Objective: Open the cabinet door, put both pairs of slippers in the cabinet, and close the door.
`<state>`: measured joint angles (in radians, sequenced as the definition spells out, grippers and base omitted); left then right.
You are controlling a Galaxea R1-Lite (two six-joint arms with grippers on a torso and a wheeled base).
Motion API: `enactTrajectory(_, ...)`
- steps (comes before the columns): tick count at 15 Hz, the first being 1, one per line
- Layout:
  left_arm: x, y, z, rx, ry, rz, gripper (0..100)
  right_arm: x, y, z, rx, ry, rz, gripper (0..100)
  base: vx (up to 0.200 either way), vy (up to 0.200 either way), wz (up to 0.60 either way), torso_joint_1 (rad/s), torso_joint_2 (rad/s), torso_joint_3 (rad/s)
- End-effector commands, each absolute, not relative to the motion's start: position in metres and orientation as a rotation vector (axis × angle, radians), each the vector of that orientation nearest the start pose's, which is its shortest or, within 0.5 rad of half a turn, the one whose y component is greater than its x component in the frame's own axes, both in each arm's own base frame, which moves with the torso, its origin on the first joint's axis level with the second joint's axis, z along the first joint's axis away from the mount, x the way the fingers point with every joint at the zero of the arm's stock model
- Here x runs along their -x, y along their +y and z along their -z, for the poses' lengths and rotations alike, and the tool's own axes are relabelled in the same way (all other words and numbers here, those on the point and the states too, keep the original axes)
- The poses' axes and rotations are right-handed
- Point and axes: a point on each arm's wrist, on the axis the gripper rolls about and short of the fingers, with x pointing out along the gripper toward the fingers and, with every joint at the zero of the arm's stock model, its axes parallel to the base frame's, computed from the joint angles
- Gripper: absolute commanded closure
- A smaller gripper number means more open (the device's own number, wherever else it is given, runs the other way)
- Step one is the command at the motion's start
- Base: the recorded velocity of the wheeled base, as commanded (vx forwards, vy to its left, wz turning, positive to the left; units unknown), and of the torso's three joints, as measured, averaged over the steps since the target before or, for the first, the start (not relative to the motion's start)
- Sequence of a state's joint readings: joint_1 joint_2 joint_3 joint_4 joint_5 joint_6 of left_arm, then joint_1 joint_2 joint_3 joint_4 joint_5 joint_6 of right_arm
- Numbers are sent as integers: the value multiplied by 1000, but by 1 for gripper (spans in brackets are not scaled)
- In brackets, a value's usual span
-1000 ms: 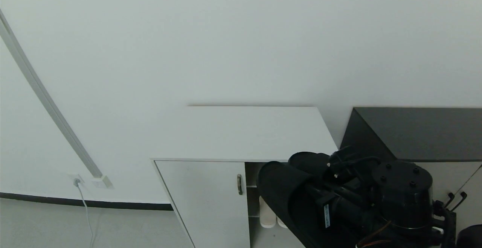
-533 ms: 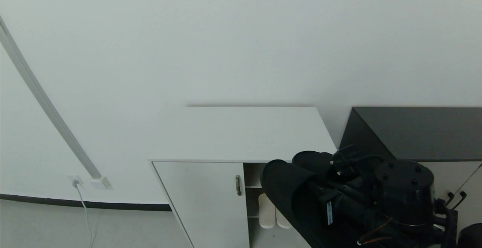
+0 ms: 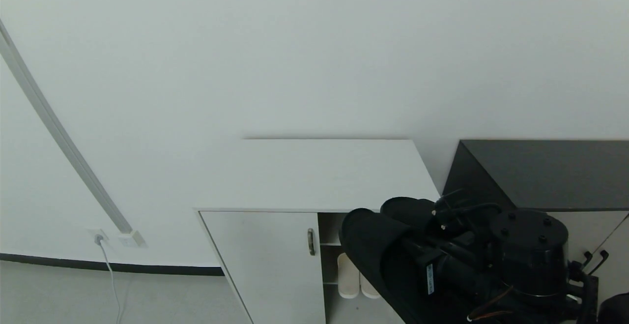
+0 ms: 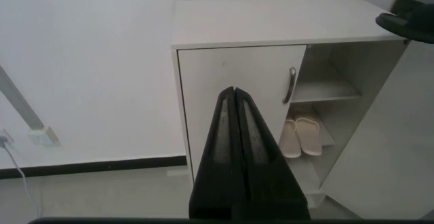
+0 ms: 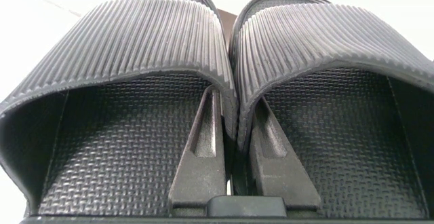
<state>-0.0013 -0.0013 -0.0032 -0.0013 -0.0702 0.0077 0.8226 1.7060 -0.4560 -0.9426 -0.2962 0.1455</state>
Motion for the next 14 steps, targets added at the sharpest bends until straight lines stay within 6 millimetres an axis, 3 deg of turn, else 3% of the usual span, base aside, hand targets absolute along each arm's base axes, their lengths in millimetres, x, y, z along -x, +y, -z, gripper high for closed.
enactTrajectory(1, 23, -2, -76, -8, -5, 72, 100, -184, 189, -121, 29, 306, -502, 100, 0, 0, 0, 0, 0, 0)
enactTrajectory(14, 23, -2, -76, -8, -5, 72, 100, -185, 190, -120, 25, 288, -500, 100, 0, 0, 0, -164, 377, 208)
